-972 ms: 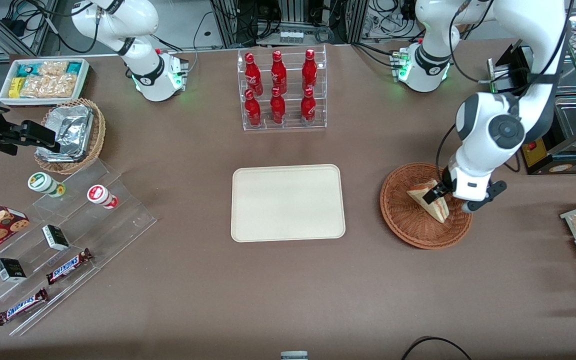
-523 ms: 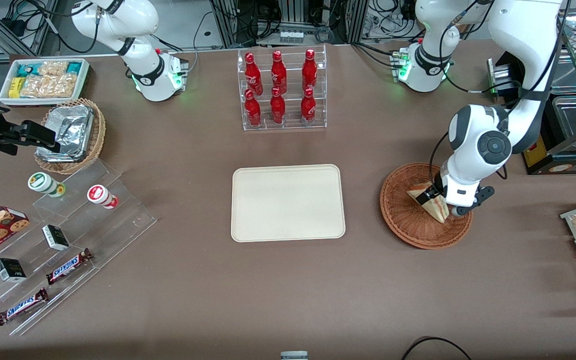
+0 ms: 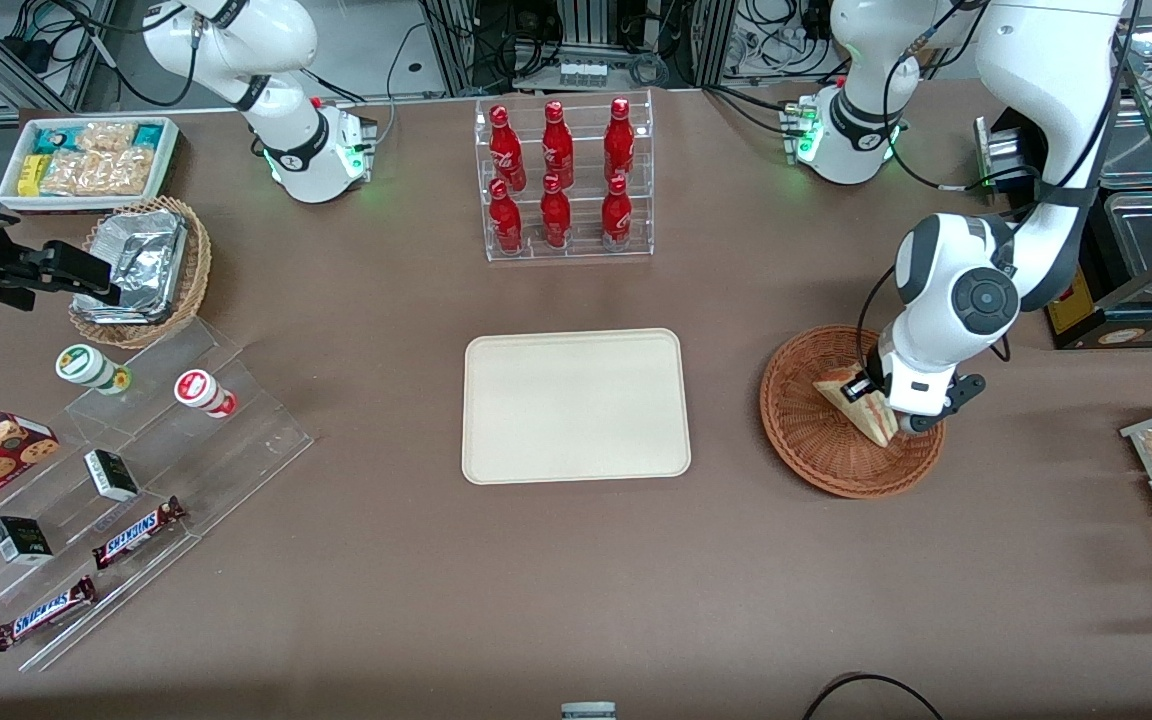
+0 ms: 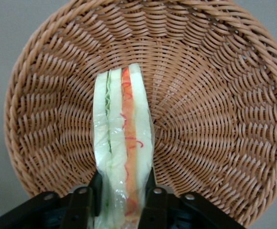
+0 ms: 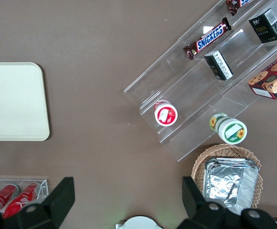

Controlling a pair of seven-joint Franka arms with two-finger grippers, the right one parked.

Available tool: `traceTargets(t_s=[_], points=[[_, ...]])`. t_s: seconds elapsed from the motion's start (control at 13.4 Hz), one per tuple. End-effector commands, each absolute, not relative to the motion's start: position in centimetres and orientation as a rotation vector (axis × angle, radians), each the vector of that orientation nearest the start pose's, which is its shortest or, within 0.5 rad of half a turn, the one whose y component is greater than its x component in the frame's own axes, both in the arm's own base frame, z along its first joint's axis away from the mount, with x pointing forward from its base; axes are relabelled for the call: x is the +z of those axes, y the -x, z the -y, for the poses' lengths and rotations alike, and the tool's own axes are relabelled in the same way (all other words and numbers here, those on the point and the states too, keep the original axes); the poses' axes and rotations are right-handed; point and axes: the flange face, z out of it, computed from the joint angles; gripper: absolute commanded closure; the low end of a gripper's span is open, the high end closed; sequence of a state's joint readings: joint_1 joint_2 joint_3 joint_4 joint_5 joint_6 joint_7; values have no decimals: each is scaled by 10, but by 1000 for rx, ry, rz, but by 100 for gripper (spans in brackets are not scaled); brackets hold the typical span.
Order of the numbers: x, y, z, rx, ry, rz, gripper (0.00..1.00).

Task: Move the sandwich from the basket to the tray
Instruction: 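Lift the sandwich and carry it over the cream tray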

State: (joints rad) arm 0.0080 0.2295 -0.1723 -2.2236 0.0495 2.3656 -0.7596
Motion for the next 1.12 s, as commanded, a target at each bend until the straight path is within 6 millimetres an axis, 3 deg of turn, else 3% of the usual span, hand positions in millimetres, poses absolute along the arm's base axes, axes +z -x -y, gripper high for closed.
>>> traceTargets(t_s=[0.0, 0.3, 0.45, 0.67, 0.9, 1.05], points=[[328, -541, 96, 111, 2963, 799, 100], [423, -579, 180, 96, 3012, 611, 100], [443, -591, 224, 48, 3075, 517, 100], [429, -584, 304, 49, 3115, 308, 100], [387, -565, 383, 134, 3141, 165, 100], [360, -558, 423, 184, 3154, 104, 100]])
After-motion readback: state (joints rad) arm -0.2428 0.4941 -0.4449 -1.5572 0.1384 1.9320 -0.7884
